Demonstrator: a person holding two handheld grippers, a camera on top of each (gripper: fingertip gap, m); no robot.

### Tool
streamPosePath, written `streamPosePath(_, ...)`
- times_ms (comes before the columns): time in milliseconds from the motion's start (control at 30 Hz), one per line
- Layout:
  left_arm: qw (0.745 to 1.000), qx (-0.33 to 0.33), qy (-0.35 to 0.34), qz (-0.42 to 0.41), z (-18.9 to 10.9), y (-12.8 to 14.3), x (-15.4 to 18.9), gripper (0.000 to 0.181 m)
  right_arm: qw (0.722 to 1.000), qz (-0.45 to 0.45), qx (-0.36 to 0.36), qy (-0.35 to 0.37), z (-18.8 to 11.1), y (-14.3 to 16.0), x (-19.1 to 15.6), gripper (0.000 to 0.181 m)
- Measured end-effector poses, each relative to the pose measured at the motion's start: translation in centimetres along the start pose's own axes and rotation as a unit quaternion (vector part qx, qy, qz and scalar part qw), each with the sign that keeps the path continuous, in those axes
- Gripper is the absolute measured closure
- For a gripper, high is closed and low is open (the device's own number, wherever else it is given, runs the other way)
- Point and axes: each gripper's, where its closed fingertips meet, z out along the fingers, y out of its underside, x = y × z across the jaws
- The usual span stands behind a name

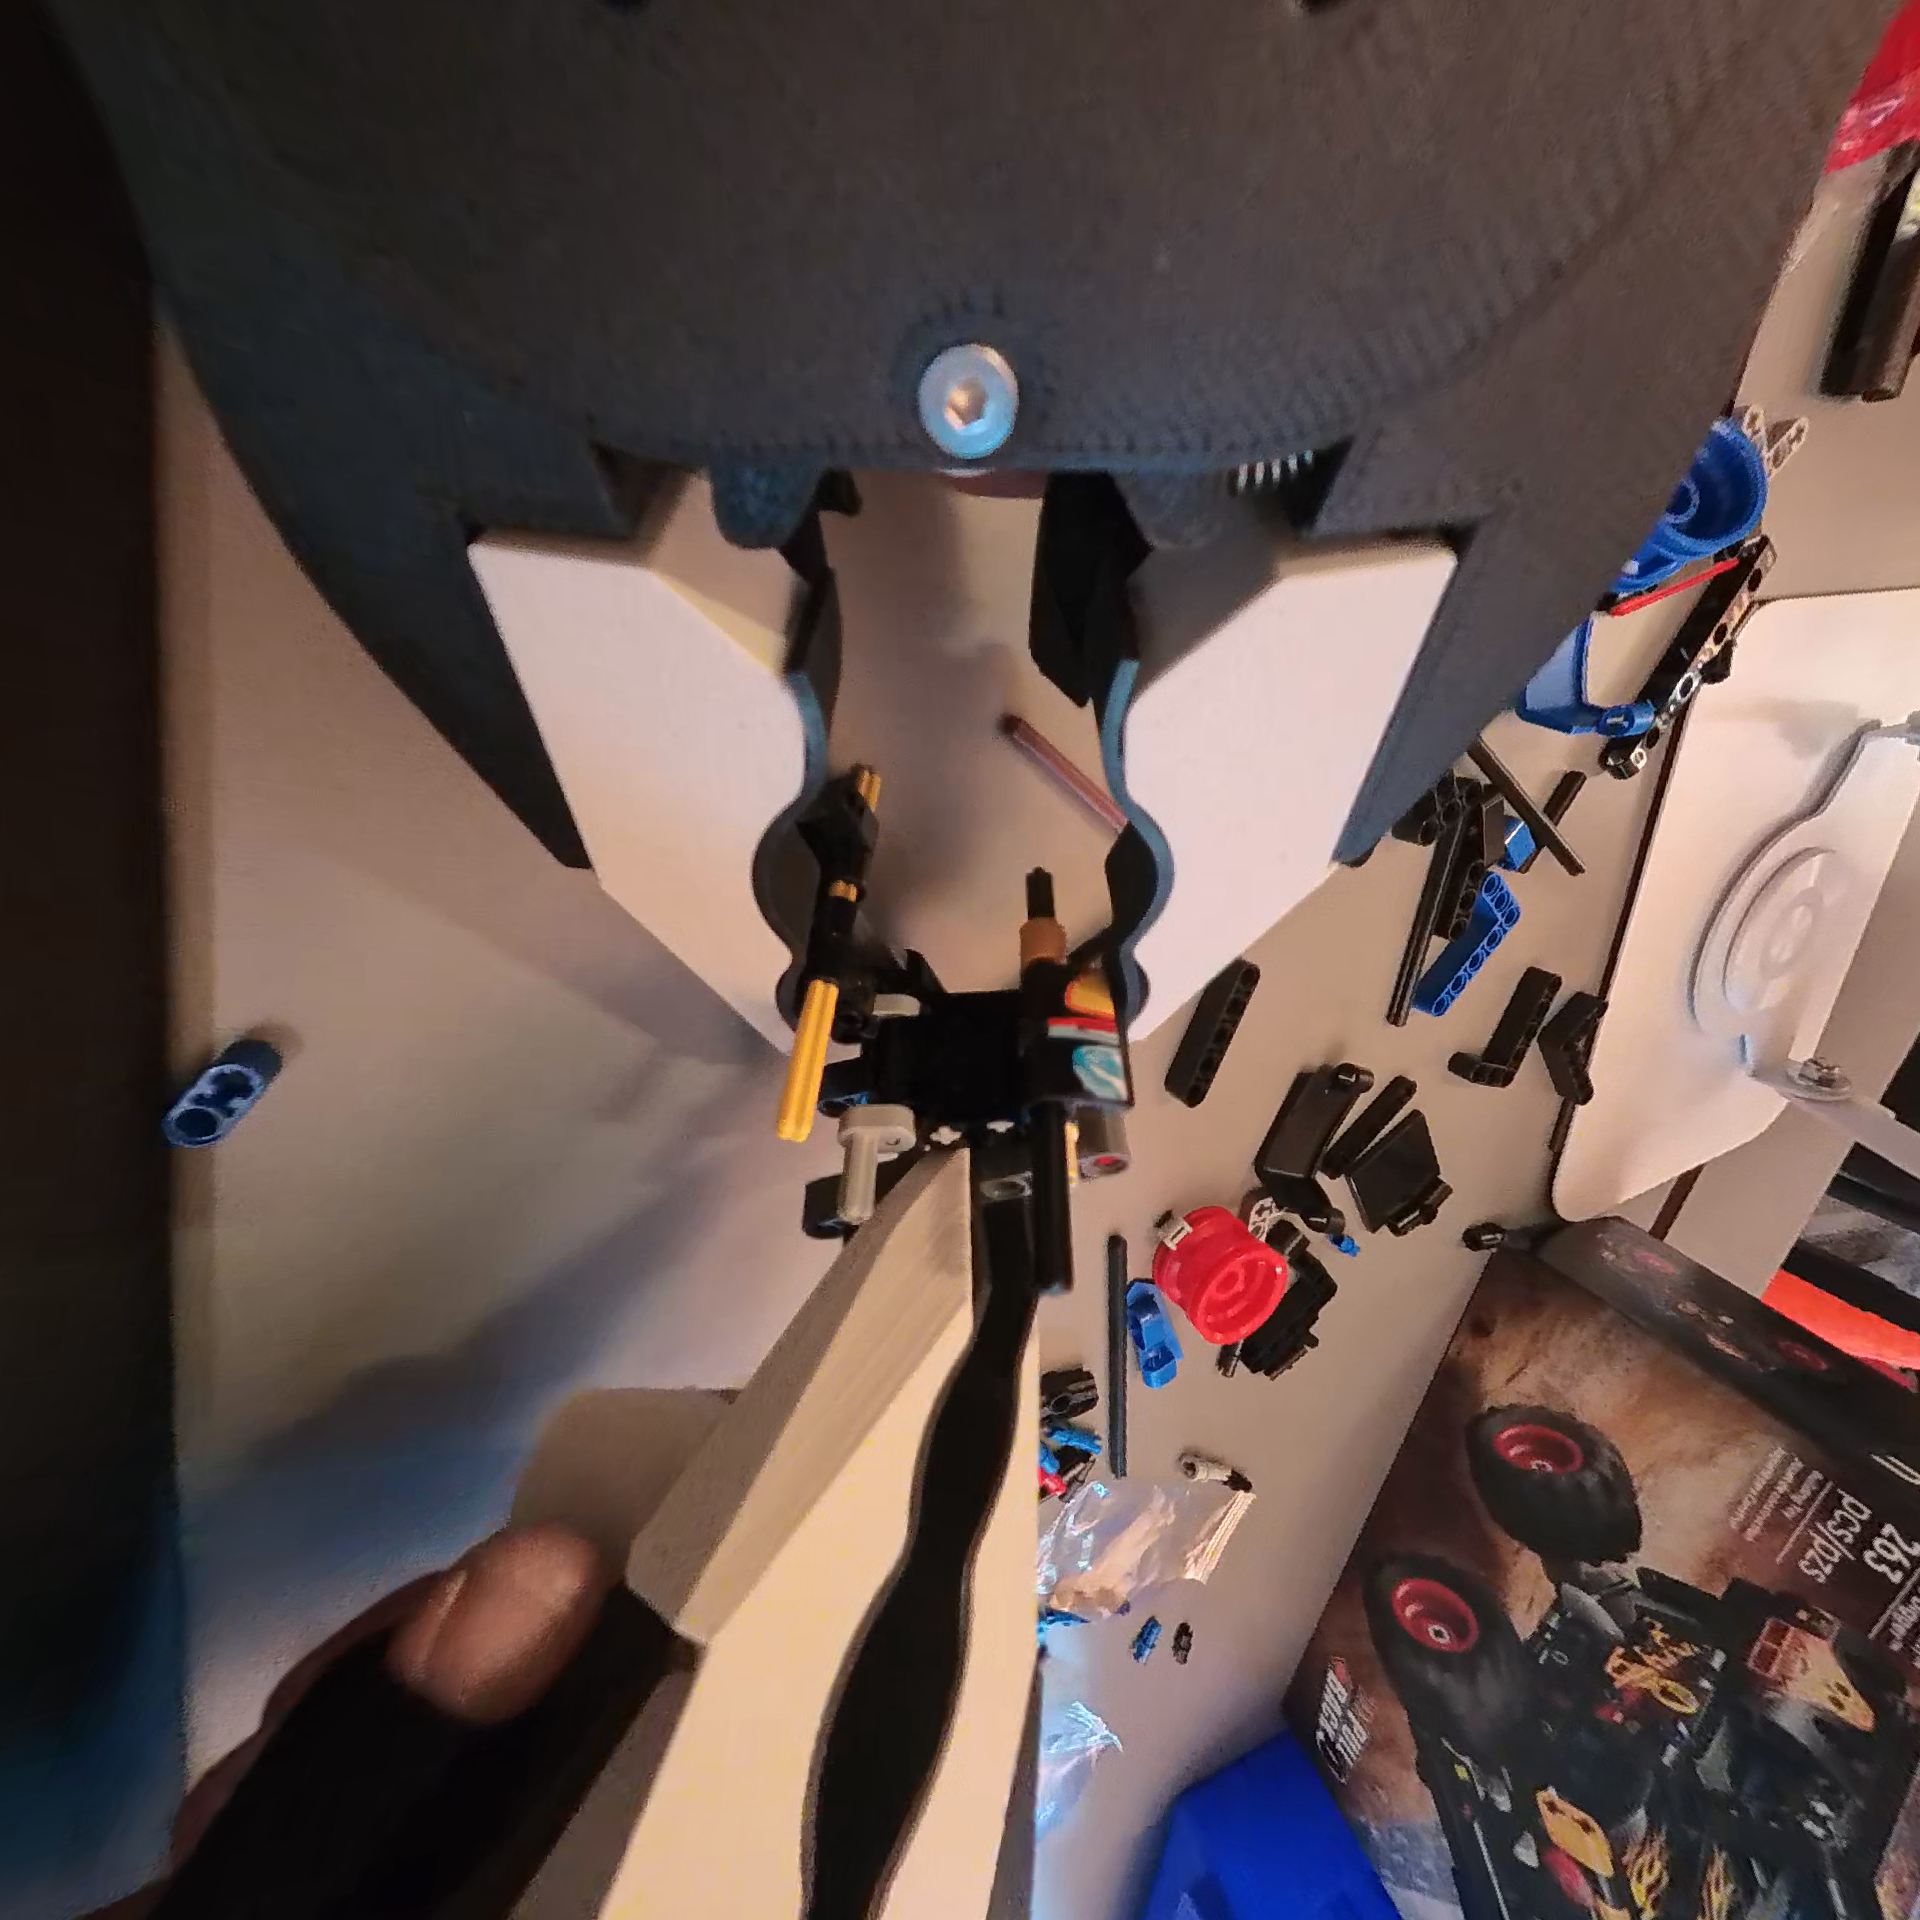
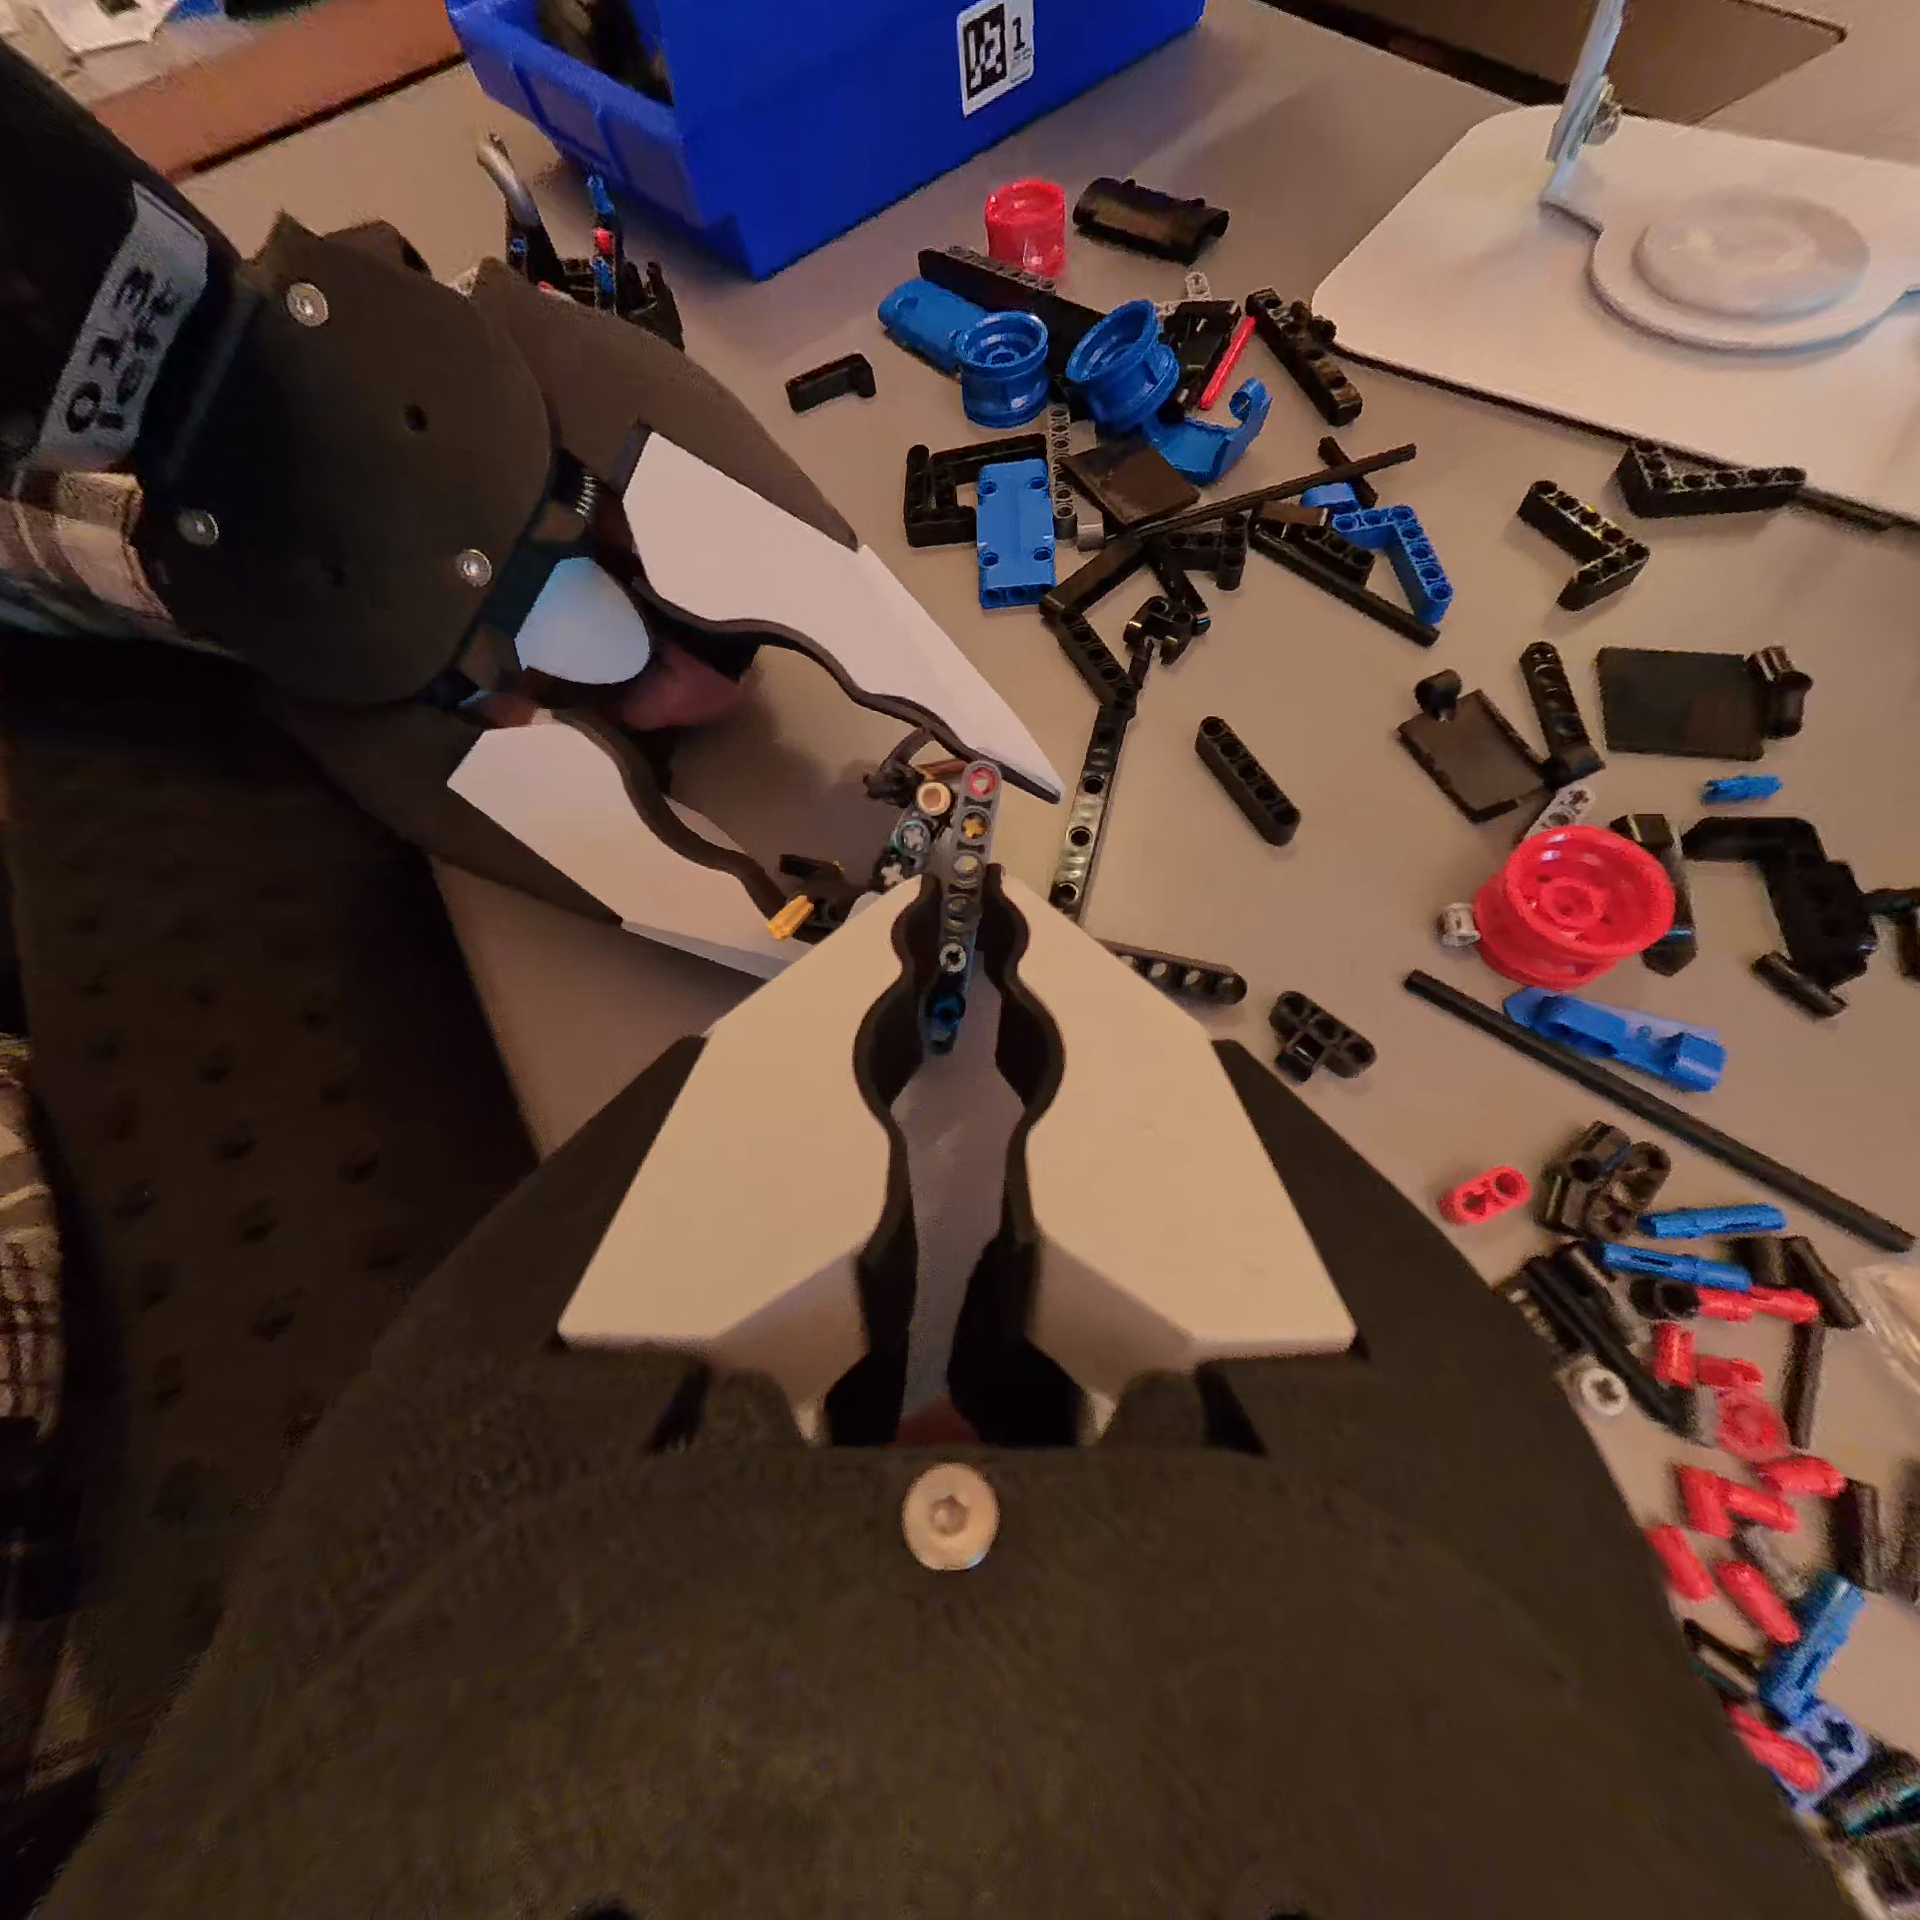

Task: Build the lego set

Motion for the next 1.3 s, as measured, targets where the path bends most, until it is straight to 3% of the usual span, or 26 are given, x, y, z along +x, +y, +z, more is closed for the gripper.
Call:
streamPosePath(267, 1.000, -0.003, 0.000, -0.005, 0.0, 0.1, 0.0, 0.130, 0.999, 0.031, -0.010, -0.022, 0.2, 0.1, 0.0, 0.176)
streamPosePath(433, 1.000, -0.006, -0.001, -0.008, 0.1, 0.1, -0.1, 0.130, 0.998, -0.006, -0.049, -0.028, 0.4, 0.2, 0.1, 0.176)
streamPosePath(600, 1.000, -0.006, -0.005, -0.007, 0.1, 0.2, -0.3, 0.130, 0.999, 0.014, -0.024, -0.037, -0.1, 0.1, 0.0, 0.175)
streamPosePath(1133, 1.000, -0.006, -0.003, -0.009, 0.2, 0.1, -0.2, 0.131, 0.997, -0.054, -0.056, 0.012, -0.5, 1.5, -0.1, 0.176)
streamPosePath(1300, 1.000, -0.008, -0.007, -0.010, 0.2, 0.1, -0.3, 0.131, 0.998, -0.027, -0.061, -0.010, 0.0, 1.7, -0.1, 0.176)
